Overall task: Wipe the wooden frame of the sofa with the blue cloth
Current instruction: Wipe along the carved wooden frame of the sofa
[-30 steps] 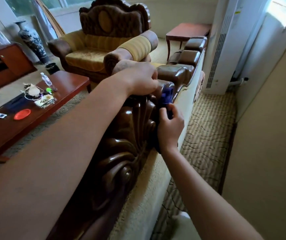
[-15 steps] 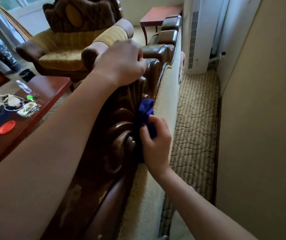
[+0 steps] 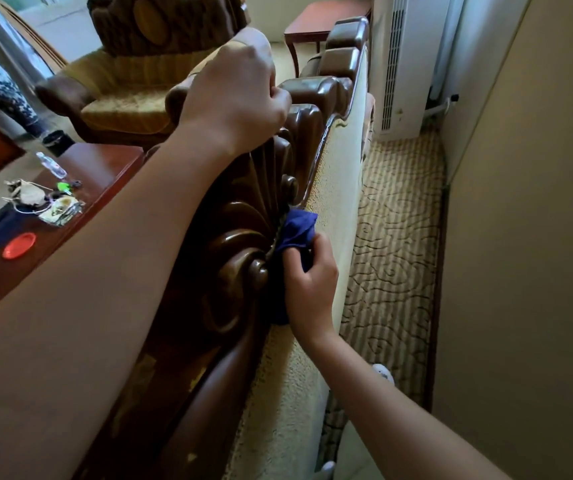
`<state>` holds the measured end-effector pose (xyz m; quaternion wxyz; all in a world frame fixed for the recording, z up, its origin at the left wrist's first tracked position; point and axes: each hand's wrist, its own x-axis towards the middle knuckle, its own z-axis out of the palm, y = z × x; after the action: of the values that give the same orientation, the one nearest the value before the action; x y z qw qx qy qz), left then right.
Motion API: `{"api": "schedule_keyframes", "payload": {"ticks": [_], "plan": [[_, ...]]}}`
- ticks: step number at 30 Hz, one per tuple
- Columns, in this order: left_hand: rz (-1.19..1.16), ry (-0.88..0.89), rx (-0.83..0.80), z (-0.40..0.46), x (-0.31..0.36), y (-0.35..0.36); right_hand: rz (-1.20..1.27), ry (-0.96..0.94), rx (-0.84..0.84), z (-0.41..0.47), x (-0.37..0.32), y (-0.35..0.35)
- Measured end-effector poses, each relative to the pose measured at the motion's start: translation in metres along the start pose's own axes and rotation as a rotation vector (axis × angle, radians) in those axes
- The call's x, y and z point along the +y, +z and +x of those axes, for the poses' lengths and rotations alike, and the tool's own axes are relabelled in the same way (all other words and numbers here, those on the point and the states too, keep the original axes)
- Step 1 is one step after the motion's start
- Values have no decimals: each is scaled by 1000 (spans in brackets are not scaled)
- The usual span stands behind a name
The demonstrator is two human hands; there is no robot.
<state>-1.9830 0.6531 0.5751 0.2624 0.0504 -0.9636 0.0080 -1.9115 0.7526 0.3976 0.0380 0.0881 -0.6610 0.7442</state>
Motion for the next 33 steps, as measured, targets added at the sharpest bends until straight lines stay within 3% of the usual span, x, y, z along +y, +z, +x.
{"api": "schedule_keyframes", "payload": {"ticks": [6,13,18,24,28,33], "plan": [[17,-18,-50,-3,1,-5,12,-92,-40,12,-27,5],[60,-41,-113,-3,6,-6,-83,385,21,108,-1,9],[51,-53,-96,-2,5,-7,-127,396,-17,104,-1,8],[51,-46,140,-12,9,-12,-112,338,-114,60,-9,-2],[72,-19,104,-21,15,-17,-190,327,-109,83,-2,-1],[60,-1,97,-40,23,-19,-252,465,-61,111,5,0]]}}
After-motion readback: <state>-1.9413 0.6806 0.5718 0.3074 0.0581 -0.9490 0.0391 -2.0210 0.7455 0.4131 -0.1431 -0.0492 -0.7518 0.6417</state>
